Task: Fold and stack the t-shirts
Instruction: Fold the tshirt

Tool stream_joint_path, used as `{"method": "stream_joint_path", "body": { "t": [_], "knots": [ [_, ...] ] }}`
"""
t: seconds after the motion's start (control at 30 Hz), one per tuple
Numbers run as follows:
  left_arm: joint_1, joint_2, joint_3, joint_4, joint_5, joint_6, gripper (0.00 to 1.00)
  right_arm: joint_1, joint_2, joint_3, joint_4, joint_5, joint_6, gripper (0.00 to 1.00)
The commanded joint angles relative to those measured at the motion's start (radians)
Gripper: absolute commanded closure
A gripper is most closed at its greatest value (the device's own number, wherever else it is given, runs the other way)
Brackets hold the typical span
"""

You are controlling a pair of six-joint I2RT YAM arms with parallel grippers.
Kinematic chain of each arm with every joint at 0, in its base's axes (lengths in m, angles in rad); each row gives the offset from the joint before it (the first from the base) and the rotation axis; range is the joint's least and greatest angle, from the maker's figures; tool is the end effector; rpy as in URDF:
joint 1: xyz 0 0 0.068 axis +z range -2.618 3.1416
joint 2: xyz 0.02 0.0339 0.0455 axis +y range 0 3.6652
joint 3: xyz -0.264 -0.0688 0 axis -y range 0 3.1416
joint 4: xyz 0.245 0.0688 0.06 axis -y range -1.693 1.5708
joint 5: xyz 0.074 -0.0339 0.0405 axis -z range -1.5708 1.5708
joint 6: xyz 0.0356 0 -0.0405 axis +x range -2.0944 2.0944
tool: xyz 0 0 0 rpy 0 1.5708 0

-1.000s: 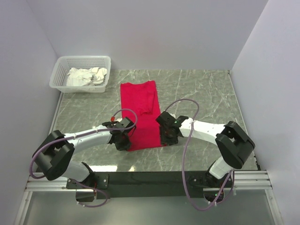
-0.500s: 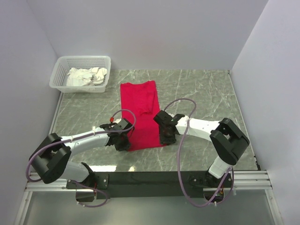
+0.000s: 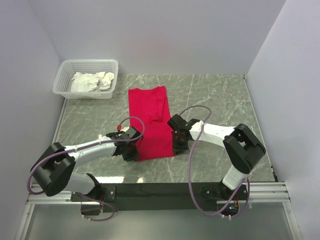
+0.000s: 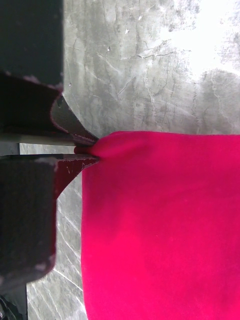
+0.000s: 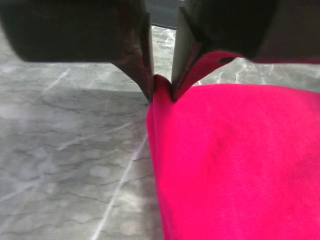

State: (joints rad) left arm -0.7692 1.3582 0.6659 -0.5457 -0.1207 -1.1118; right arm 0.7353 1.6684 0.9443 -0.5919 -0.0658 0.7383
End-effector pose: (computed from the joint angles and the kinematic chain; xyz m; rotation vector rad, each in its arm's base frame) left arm 0.1660 -0.1548 0.1580 -0.5117 2.7889 -0.2837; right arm 0.2184 0.2007 0.1529 -0.0081 2.9791 0.3290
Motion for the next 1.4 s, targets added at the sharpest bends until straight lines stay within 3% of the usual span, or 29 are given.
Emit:
{"method": "stream_joint_path", "body": {
  "t": [0.0,0.13,0.3,0.5,0.7,0.93,1.1,1.37],
  "knots": [
    [-0.007,0.007,-0.02,-0.037,0.01,0.009,0.99,0.003,0.074,-0.062,0.006,0.014,-0.013,0.79],
    [-0.007,-0.007,0.0,-0.074,0.001,0.006,0.99,-0.001,0.036,-0.062,-0.005,0.03,-0.019,1.0],
    [-0.007,-0.094,0.009,-0.155,0.007,0.013,0.99,0.001,-0.067,-0.045,-0.087,0.099,-0.083,1.0],
    [-0.03,-0.252,-0.02,-0.264,0.111,0.047,0.99,0.03,-0.234,-0.11,-0.195,0.069,-0.128,1.0],
    [-0.074,-0.448,-0.117,-0.29,0.257,-0.008,0.99,0.13,-0.372,-0.193,-0.284,0.005,-0.088,1.0],
    [-0.107,-0.606,-0.1,-0.381,0.294,-0.071,0.99,0.2,-0.51,-0.199,-0.376,-0.031,-0.037,1.0],
    [-0.105,-0.597,0.041,-0.454,0.152,-0.118,0.99,0.187,-0.484,-0.064,-0.483,0.047,-0.079,1.0],
    [-0.082,-0.441,0.268,-0.502,-0.111,-0.102,0.99,0.067,-0.38,0.204,-0.522,0.064,-0.198,1.0]
  ]
}}
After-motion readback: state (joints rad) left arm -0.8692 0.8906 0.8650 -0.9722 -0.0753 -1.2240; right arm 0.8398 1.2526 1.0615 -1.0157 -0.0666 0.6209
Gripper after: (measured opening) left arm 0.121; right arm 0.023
